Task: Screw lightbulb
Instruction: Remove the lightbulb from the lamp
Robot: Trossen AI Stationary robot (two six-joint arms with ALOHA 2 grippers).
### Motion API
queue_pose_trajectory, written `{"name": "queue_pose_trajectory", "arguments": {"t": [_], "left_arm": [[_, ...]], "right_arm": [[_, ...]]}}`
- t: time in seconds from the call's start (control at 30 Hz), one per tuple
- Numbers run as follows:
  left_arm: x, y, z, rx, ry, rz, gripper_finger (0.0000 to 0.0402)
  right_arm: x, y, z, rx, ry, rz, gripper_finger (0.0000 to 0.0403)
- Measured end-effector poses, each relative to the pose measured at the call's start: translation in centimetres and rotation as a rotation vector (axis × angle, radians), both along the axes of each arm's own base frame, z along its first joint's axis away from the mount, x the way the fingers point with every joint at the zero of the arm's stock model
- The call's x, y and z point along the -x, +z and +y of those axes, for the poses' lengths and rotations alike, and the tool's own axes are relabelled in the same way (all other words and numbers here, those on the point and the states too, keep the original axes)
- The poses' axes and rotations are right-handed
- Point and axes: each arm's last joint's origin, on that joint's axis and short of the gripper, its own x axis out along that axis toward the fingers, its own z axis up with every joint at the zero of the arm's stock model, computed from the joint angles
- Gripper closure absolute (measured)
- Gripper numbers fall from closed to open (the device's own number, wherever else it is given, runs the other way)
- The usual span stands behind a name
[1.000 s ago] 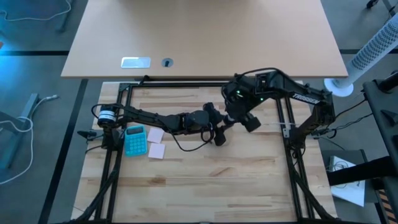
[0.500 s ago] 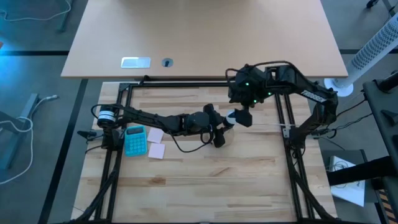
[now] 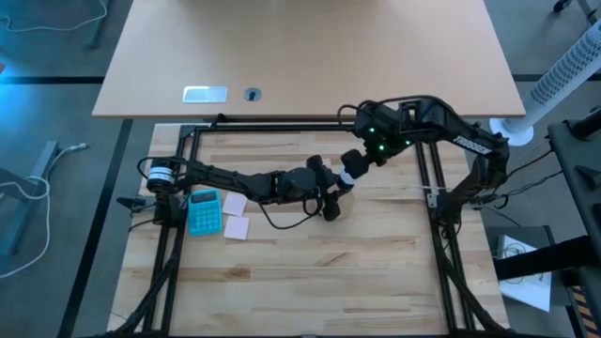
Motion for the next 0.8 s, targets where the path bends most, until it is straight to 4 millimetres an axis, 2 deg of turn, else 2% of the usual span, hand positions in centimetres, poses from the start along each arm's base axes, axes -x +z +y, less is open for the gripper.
{"name": "queue_pose_trajectory", "arguments": {"t": [0.33, 0.53, 0.8], "left_arm": [[0.0, 0.0, 0.1, 0.005, 0.020, -0.005, 0.0242], [0.0, 0.0, 0.1, -0.002, 0.025, -0.004, 0.0242], [0.0, 0.0, 0.1, -0.003, 0.025, -0.005, 0.0242]], "right_arm": [[-0.1, -0.2, 0.0, -0.020, -0.074, 0.011, 0.0094], [-1.7, -1.5, -0.3, -0.002, -0.077, 0.059, 0.0095], [-2.1, -1.8, -0.3, -0.021, -0.076, 0.072, 0.0110]]}}
